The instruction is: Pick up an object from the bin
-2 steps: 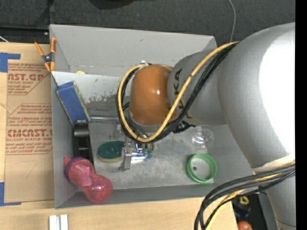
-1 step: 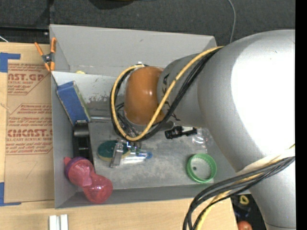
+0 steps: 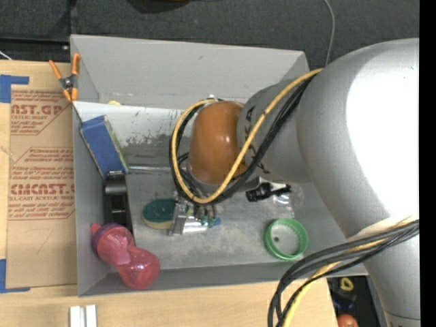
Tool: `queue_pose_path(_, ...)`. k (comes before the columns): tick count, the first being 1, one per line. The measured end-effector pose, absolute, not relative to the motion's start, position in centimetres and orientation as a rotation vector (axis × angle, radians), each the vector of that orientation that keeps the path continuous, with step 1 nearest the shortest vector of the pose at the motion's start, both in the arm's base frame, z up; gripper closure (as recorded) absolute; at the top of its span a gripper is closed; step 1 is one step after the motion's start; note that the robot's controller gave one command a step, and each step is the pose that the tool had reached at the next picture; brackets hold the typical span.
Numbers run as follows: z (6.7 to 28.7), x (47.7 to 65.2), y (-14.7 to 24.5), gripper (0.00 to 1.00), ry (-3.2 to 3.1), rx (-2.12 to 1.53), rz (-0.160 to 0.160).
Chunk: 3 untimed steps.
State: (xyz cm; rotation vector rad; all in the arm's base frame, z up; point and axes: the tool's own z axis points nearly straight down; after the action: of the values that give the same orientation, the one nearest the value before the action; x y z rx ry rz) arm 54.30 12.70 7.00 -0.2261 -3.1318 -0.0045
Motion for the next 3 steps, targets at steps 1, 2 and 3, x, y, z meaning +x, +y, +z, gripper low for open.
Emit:
queue_pose_path(1, 7.0, 54.3, 12.7, 1.0, -3.132, -0.226, -0.005)
queue_pose_path(2, 8.5, 54.1, 12.7, 1.0, -3.127, -0.226, -0.003)
queue_pose_path(3, 10.2, 54.2, 12.7, 1.0, -3.129, -0.225, -0.005)
